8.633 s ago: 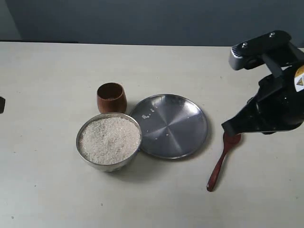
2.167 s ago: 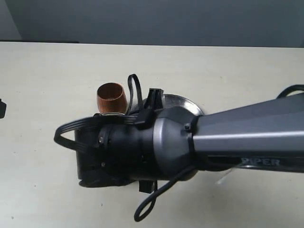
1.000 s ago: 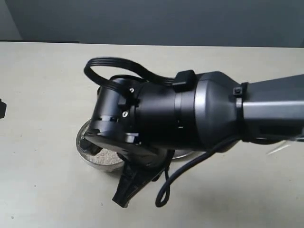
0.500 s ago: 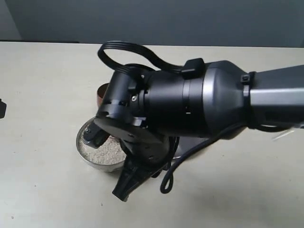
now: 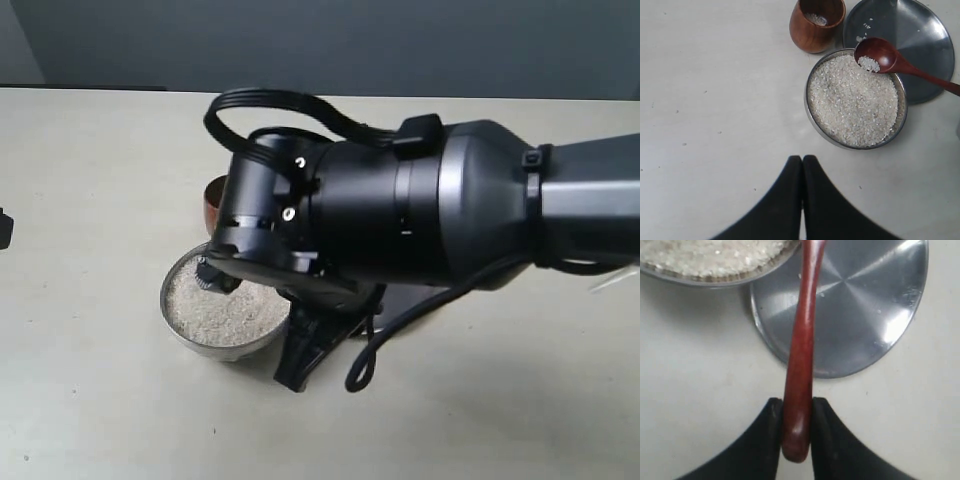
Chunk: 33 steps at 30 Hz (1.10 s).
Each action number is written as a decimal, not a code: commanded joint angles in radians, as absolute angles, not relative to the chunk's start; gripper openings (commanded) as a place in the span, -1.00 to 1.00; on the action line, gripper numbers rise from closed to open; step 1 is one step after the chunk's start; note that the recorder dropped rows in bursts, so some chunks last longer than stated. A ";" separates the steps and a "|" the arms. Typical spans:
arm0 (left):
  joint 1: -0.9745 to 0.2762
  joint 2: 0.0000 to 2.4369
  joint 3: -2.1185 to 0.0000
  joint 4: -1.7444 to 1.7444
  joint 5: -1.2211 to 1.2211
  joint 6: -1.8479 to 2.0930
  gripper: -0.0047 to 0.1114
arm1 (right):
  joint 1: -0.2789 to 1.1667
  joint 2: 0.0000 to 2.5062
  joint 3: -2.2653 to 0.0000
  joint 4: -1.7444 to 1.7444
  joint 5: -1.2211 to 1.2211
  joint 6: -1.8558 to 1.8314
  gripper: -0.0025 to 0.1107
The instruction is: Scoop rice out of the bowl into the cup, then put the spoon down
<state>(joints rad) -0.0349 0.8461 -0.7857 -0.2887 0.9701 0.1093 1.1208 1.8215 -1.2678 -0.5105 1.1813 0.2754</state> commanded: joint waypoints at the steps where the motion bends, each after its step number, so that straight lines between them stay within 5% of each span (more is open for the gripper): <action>1: -0.032 0.845 -0.783 -0.291 0.965 0.111 -0.91 | 1.118 1.827 -1.271 -0.536 1.221 0.222 -0.97; 33: -0.032 0.845 -0.783 -0.291 0.965 0.111 -0.91 | 1.217 1.900 -1.273 -0.523 1.221 0.176 -0.97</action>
